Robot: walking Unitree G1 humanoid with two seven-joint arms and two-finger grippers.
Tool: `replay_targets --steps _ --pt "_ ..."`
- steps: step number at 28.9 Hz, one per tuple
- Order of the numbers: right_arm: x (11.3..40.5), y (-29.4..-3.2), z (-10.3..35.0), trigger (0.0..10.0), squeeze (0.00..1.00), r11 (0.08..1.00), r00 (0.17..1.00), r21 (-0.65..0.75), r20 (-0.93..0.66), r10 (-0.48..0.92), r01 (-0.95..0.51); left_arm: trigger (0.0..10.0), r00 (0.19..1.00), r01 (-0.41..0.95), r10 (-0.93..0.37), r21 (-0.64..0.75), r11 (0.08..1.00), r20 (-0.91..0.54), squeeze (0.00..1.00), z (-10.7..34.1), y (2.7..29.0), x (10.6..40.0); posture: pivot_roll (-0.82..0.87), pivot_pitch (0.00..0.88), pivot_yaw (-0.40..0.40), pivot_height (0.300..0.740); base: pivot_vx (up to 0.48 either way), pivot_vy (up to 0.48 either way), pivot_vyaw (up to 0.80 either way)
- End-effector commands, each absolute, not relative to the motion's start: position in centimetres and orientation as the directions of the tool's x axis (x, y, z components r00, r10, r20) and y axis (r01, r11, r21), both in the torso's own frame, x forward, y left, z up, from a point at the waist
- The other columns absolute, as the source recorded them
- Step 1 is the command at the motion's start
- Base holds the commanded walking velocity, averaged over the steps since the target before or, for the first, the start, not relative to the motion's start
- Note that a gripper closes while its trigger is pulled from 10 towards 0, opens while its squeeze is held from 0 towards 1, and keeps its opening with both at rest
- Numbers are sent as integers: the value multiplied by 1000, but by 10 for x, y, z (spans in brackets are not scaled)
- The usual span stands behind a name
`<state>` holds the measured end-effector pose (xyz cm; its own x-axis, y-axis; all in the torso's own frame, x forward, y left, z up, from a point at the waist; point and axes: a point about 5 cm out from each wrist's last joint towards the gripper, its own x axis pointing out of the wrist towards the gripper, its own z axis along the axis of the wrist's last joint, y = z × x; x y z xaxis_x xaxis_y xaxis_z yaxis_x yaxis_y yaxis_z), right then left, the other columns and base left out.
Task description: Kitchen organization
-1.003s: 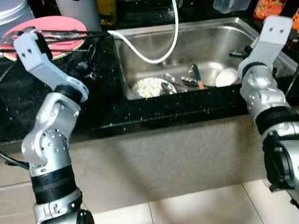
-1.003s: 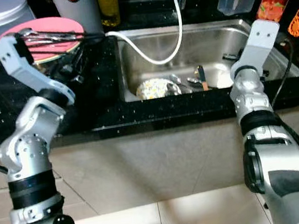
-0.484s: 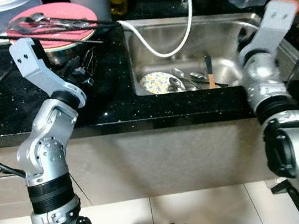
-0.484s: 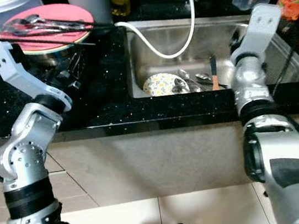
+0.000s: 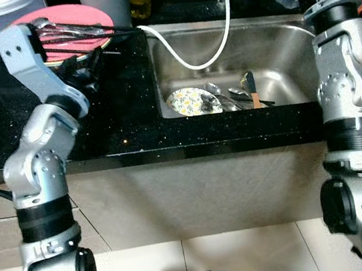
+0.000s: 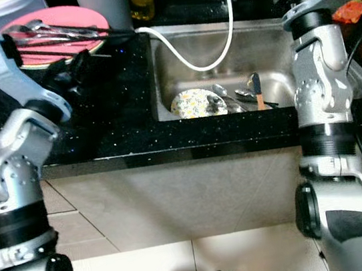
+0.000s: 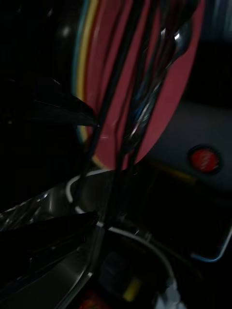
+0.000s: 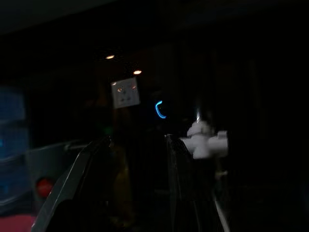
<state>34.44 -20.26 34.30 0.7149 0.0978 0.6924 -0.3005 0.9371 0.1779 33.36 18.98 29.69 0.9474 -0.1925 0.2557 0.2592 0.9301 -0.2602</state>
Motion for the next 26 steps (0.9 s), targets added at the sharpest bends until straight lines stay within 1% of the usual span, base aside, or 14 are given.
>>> replay_targets --steps 1,4,6,10,11,12,15,16,17,18,19,22,24,26 --pt "342 -202 336 10000 0 930 728 202 679 93 -308 10000 951 230 -164 -246 942 260 0 302 197 336 121 48 -52 740 0 0 0" --pt "337 -197 323 10000 0 924 744 210 660 107 -319 10000 963 165 -80 -331 929 257 0 306 207 344 109 43 -45 740 0 0 0" --pt "336 -196 321 10000 0 922 746 211 656 112 -324 10000 964 163 -72 -357 920 255 0 305 207 346 94 34 -36 740 0 0 0" --pt "328 -196 324 10000 0 907 758 219 636 148 -361 10000 953 271 -166 -469 841 253 0 295 176 352 92 27 -40 740 0 0 0" --pt "327 -195 325 10000 0 906 758 217 635 153 -364 10000 929 359 -249 -511 781 273 0 292 153 349 86 26 -39 740 0 0 0" --pt "327 -195 325 10000 0 906 758 217 635 153 -364 10000 929 359 -249 -511 781 273 0 292 153 349 86 26 -39 740 0 0 0" --pt "327 -192 324 10000 0 904 760 221 632 154 -367 10000 889 457 -338 -542 705 310 0 289 123 339 86 30 -42 740 0 0 0" --pt "327 -192 324 10000 0 904 760 221 632 154 -367 10000 889 457 -338 -542 705 310 0 289 123 339 86 30 -42 740 0 0 0" --pt "327 -192 323 10000 0 903 761 222 631 155 -368 10000 882 471 -354 -563 679 310 0 285 113 335 86 30 -42 740 0 0 0" --pt "327 -192 323 10000 0 903 761 222 631 155 -368 10000 882 471 -354 -563 679 310 0 285 113 335 86 30 -42 740 0 0 0" --pt "326 -191 323 10000 0 902 763 225 627 156 -370 10000 880 476 -360 -564 675 310 0 282 104 330 86 30 -42 740 0 0 0" --pt "325 -190 322 10000 0 900 768 228 621 160 -372 10000 876 482 -361 -569 667 320 0 277 92 321 84 37 -41 740 0 0 0" --pt "324 -190 322 10000 0 899 770 229 617 162 -372 10000 877 480 -349 -574 663 331 0 276 90 317 84 37 -41 740 0 0 0" --pt "324 -190 320 10000 0 899 777 231 608 165 -372 10000 897 441 -294 -653 615 329 0 265 97 309 84 42 -46 740 0 0 0"
